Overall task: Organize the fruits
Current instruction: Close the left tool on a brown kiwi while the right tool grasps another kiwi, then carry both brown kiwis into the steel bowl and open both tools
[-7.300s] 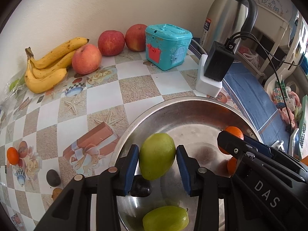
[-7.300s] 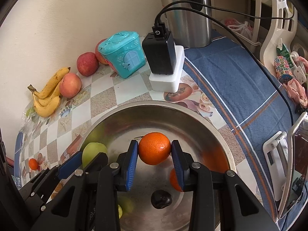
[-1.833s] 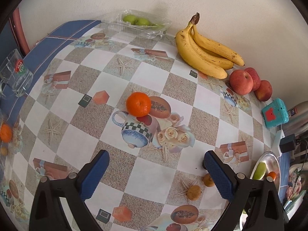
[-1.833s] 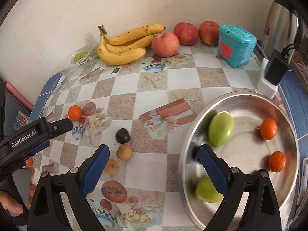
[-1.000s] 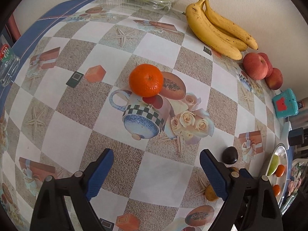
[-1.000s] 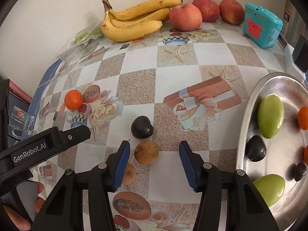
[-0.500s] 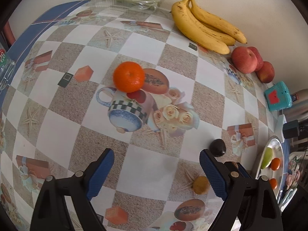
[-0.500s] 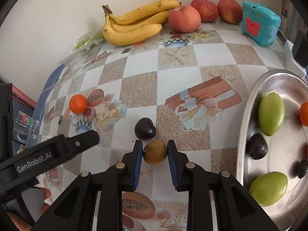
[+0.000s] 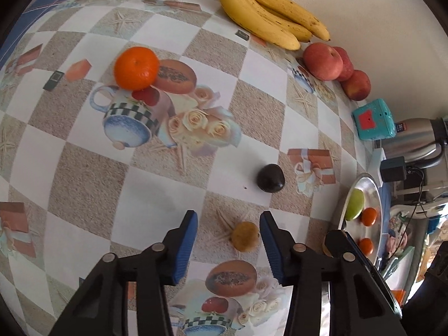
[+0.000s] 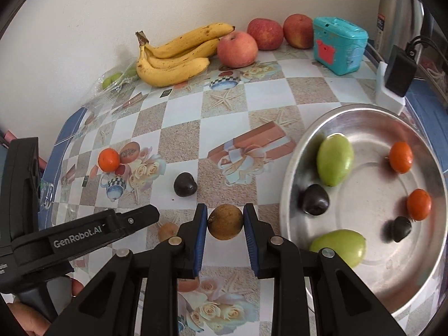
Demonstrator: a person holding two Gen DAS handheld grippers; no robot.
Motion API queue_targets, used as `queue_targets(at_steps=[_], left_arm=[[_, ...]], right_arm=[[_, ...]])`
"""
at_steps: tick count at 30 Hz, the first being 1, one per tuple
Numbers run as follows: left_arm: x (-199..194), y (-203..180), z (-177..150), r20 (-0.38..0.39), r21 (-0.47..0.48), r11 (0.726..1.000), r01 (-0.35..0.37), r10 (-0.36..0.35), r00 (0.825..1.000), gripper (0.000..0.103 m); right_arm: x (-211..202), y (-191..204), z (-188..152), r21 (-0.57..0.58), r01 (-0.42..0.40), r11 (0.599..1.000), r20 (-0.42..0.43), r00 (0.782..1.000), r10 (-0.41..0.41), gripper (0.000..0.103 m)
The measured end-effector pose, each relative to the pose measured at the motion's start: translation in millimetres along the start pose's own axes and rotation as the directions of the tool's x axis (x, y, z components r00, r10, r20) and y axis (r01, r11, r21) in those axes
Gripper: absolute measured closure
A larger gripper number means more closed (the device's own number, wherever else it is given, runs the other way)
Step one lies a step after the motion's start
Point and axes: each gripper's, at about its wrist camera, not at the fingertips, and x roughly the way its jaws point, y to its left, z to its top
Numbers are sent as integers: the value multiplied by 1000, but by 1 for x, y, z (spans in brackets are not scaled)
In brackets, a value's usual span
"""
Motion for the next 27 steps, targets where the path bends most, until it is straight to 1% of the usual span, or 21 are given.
queue_targets(at_steps=[6, 8, 10, 14, 17, 27], left_arm=[[5, -6, -5, -23, 14, 1000, 20, -20, 1000, 60], [7, -8, -5, -26, 21, 1000, 12, -12, 1000, 61], [9, -9, -7, -30, 23, 1000, 8, -7, 1000, 66], [11, -11, -8, -35, 27, 1000, 10, -10, 999, 71], [11, -11, -8, -30, 27, 1000, 6, -5, 1000, 80], [-2, -10, -5, 36, 16, 1000, -26, 25, 999, 80]], right_arm=[[-14, -3, -4, 14, 0, 1000, 20, 1000, 0, 76], [-16, -5, -5, 14, -1, 1000, 21, 1000, 1, 76], [-18, -5, -7, 16, -1, 1000, 19, 1000, 1, 76], [-19, -8, -8, 17, 2, 1000, 14, 1000, -2, 76], [-20, -10, -8, 24, 0, 1000, 18, 1000, 0, 76], [-24, -15, -5, 36, -18, 999, 24, 1000, 17, 76]])
